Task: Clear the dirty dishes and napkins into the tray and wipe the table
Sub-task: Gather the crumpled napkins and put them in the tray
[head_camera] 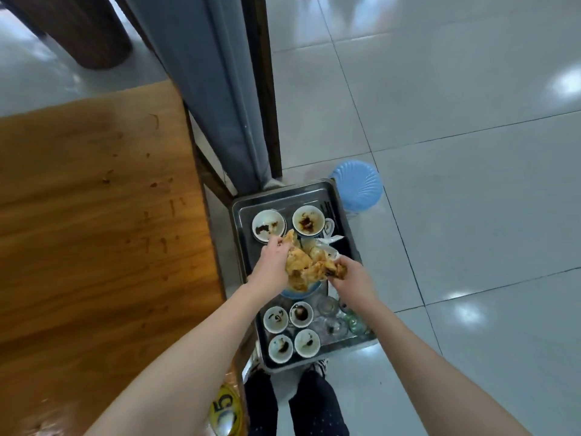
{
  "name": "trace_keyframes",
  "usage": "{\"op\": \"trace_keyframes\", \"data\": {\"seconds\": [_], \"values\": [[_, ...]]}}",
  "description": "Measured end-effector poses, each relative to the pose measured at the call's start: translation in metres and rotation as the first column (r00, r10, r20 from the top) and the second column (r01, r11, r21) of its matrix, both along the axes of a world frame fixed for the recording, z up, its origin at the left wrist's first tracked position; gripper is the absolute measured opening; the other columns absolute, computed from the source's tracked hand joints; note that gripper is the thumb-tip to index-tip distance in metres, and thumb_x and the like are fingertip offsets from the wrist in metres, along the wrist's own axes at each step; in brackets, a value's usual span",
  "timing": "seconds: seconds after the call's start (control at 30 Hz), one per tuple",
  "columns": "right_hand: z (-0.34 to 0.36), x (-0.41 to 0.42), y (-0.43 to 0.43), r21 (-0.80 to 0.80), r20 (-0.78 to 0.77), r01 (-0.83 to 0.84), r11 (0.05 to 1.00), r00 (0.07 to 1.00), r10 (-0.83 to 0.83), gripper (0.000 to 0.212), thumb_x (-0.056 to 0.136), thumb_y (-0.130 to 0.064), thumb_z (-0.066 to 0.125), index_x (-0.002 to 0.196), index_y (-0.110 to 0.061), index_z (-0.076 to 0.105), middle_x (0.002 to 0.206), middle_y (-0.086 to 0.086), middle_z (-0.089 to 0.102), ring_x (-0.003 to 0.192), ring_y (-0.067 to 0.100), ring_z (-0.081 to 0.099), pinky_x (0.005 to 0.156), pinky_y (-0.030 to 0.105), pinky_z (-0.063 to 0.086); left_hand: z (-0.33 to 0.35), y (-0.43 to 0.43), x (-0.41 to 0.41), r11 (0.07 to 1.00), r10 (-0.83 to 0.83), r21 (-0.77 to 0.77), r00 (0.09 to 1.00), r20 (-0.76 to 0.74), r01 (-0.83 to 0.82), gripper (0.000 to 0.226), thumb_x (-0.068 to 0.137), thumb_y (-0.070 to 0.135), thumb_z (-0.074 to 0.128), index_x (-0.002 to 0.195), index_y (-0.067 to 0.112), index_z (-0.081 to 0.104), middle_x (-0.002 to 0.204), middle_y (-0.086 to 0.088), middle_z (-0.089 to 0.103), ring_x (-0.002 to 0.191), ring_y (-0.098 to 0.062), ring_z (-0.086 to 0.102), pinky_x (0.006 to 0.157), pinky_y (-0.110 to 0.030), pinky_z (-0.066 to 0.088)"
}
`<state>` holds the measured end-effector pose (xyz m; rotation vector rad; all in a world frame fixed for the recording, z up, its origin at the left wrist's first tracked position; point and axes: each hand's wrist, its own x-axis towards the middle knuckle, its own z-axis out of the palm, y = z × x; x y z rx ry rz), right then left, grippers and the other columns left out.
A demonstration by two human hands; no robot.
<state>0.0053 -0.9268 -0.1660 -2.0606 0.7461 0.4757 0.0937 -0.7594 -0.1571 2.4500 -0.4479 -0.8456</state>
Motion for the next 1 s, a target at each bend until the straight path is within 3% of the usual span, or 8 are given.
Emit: {"op": "trace_keyframes", "data": {"seconds": [0.07,0.2,0.3,0.37,0.5,0.7,0.87,1.0], "values": [[-0.006,0.003,-0.004,0.009,-0.035,-0.051,0.999,0.998,0.051,0.022,0.083,-0.009,0.067,0.094,-0.028,0.062,0.09,-0.006,0.064,0.082,0.015,0.061,0.061,0.016,0.04,-0.003,-0.005,0.0,1.0,0.012,0.004,0.998,-0.058,-0.011,0.063,0.082,-0.013,0.052,0.137,0.018,0.048,0.143,0.0,0.029,0.13,-0.023,0.035,0.103,-0.033,0.041],[-0.011,0.002,-0.012,0.018,-0.132,-0.134,0.991,0.982,0.135,0.05,0.084,-0.016,0.069,0.132,-0.018,0.055,0.124,0.005,0.059,0.104,0.019,0.06,0.075,0.02,0.042,-0.006,-0.006,-0.005,1.0,0.011,0.006,0.984,-0.176,-0.011,0.07,0.083,-0.005,0.061,0.144,0.024,0.041,0.158,0.004,0.012,0.143,-0.023,0.022,0.112,-0.043,0.036],[-0.009,-0.003,-0.016,0.015,-0.157,-0.149,0.989,0.976,0.15,0.052,0.085,-0.017,0.068,0.134,-0.022,0.052,0.133,0.002,0.056,0.094,0.015,0.059,0.064,0.015,0.041,-0.004,0.0,-0.008,1.0,0.028,-0.003,0.983,-0.179,-0.029,0.072,0.083,-0.001,0.066,0.146,0.023,0.039,0.16,0.002,0.01,0.145,-0.021,0.021,0.113,-0.037,0.035],[-0.005,-0.004,-0.018,0.021,-0.15,-0.147,0.989,0.977,0.149,0.05,0.086,-0.018,0.067,0.134,-0.022,0.053,0.133,0.0,0.055,0.091,0.014,0.058,0.069,0.019,0.044,0.0,0.004,-0.01,0.999,0.044,0.009,0.985,-0.169,-0.043,0.074,0.083,-0.001,0.067,0.146,0.026,0.039,0.161,0.002,0.01,0.145,-0.02,0.022,0.111,-0.03,0.034],[0.012,-0.002,-0.022,-0.003,-0.107,-0.185,0.983,0.977,0.183,0.047,0.084,-0.018,0.069,0.129,-0.02,0.056,0.131,0.001,0.057,0.116,0.019,0.055,0.089,0.027,0.044,0.016,0.009,-0.011,0.996,0.085,0.035,0.988,-0.128,-0.082,0.075,0.084,0.002,0.067,0.146,0.029,0.037,0.16,0.003,0.014,0.144,-0.023,0.024,0.11,-0.034,0.035],[0.044,0.008,-0.017,-0.029,-0.002,-0.225,0.974,0.974,0.225,0.042,0.086,-0.014,0.066,0.127,-0.018,0.057,0.128,-0.001,0.059,0.111,0.016,0.056,0.089,0.027,0.044,0.047,0.021,-0.015,0.987,0.159,0.019,0.986,-0.041,-0.158,0.064,0.087,0.01,0.067,0.143,0.025,0.041,0.151,0.001,0.032,0.136,-0.019,0.036,0.108,-0.033,0.035],[0.069,0.019,-0.006,-0.059,0.076,-0.259,0.964,0.962,0.263,0.039,0.09,-0.013,0.061,0.128,-0.02,0.056,0.125,-0.002,0.058,0.08,0.0,0.053,0.063,0.007,0.041,0.077,0.043,-0.021,0.973,0.23,0.004,0.97,0.081,-0.231,0.054,0.091,0.008,0.06,0.14,0.024,0.044,0.145,0.002,0.04,0.133,-0.017,0.039,0.11,-0.034,0.037],[0.09,0.026,0.014,-0.064,0.131,-0.295,0.953,0.945,0.301,0.038,0.091,-0.014,0.06,0.128,-0.021,0.056,0.122,-0.001,0.06,0.103,0.013,0.055,0.081,0.019,0.041,0.099,0.067,-0.025,0.96,0.281,-0.032,0.948,0.15,-0.279,0.05,0.093,0.007,0.057,0.138,0.024,0.046,0.141,0.004,0.043,0.131,-0.015,0.04,0.107,-0.03,0.036]]}}
